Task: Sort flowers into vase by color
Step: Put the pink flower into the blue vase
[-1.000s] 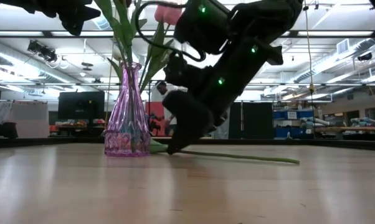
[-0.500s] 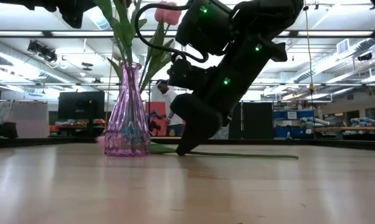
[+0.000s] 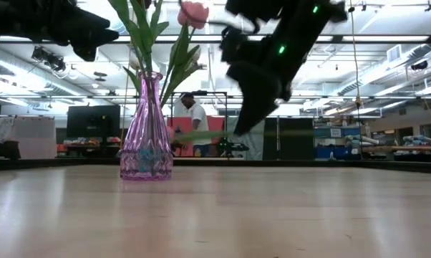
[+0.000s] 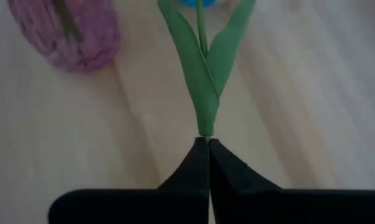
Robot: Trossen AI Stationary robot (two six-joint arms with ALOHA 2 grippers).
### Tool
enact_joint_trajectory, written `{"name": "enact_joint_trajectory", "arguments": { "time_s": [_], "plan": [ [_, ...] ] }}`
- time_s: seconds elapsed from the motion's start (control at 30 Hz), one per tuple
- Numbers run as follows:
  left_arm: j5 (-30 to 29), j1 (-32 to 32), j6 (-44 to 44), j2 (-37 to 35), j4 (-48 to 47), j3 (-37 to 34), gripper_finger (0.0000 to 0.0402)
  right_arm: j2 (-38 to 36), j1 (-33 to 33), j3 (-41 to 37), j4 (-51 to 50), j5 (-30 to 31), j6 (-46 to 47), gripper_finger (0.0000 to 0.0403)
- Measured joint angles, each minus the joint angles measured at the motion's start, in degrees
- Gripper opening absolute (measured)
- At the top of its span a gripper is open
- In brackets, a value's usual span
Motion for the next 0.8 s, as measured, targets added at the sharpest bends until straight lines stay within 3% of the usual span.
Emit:
{"name": "enact_joint_trajectory", "arguments": {
  "time_s": [0.13,0.3,0.4,0.57,0.8],
  "plan": [
    [0.12,-0.12,1.19,-1.57,0.31,0.0,0.0187,-6.14,0.36,-0.08,-6.12,3.9,2.56,0.0002],
    [1.23,-1.38,1.73,-3.54,0.31,0.0,0.0187,-14.9,2.6,-5.05,-6.36,8.96,5.67,0.0002],
    [1.02,-2.61,2.18,-3.63,1.02,0.0,0.0187,-20.54,4.5,-7.84,-2.55,12.35,6.07,0.0003],
    [-4.96,-2.44,2.41,-3.67,3.19,3.12,0.0187,-26.78,6.46,-9.19,9.01,14.09,-0.01,0.0003],
    [-8.3,-2.41,2.14,-3.65,1.69,9.82,0.0187,-28.86,6.74,-9.21,24.21,13.63,-11.2,0.0003]
  ]
}}
